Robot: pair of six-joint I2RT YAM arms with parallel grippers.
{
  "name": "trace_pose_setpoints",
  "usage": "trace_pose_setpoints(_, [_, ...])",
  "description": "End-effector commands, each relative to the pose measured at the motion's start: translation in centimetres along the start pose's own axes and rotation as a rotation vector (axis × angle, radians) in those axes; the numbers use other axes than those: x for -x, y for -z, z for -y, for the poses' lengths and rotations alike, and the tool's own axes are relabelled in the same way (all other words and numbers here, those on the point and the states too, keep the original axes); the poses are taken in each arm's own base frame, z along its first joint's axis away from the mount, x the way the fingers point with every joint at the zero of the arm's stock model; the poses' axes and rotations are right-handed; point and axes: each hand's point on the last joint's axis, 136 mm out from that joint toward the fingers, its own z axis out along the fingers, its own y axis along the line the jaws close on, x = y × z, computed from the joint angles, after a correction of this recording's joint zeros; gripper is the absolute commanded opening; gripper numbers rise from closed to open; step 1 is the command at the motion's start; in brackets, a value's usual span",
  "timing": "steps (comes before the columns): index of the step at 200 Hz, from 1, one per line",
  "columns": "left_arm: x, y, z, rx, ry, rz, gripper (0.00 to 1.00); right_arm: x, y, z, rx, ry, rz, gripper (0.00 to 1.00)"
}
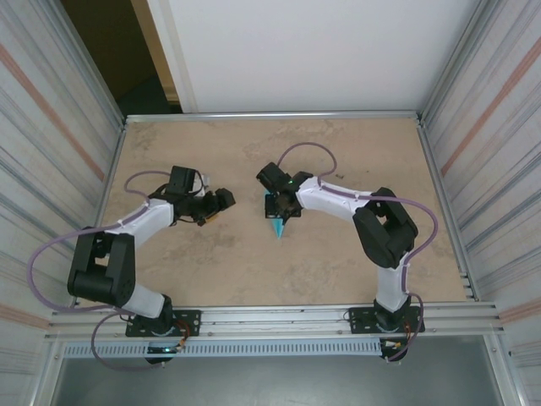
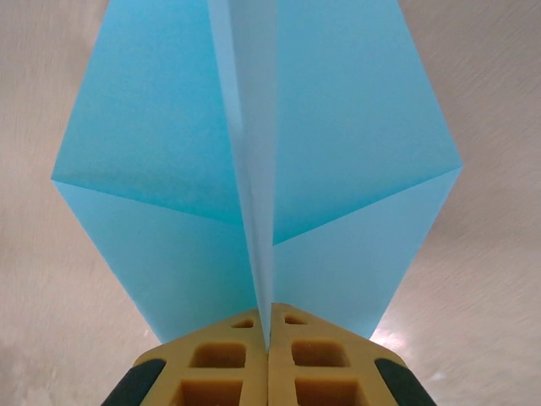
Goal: Fold a paper plane with a square sheet of paper (pick it up from the middle)
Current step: Move the paper plane to the top-center of the table.
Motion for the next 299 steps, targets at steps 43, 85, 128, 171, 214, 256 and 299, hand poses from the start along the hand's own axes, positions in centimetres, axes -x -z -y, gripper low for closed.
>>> trace_pose_setpoints(43, [-0.3, 1.1, -1.5, 0.079, -0.045, 0.025, 0.93, 5.7, -2.0, 2.9, -0.031, 0.055, 0.011, 0.05])
trace_pose_setpoints(85, [-0.3, 0.7, -1.5, 0.075, -0.044, 0.013, 0.96, 6.6, -3.4, 4.2, -0.056, 0.034, -0.059, 0.09])
trace_pose_setpoints(128, [-0.3, 0.5, -1.3, 0.063, -0.046, 0.008, 0.99, 5.7, -4.7, 5.2, -0.077, 0.016, -0.134, 0.17])
trace_pose_setpoints(171, [-0.2, 0.5, -1.3, 0.063, -0.042, 0.008, 0.99, 4.6, -5.3, 5.4, -0.078, -0.039, -0.188, 0.27])
trace_pose_setpoints(214, [-0.2, 0.4, -1.2, 0.062, -0.041, 0.007, 0.99, 4.2, -5.8, 6.1, -0.122, -0.031, -0.203, 0.3])
trace_pose_setpoints(256, [-0.2, 0.2, -1.3, 0.061, -0.036, -0.003, 0.99, 3.3, -7.4, 7.3, -0.201, -0.057, -0.218, 0.36])
trace_pose_setpoints(299, [-0.2, 0.3, -1.3, 0.067, -0.036, -0.007, 0.99, 3.7, -9.1, 8.4, -0.246, -0.098, -0.21, 0.39])
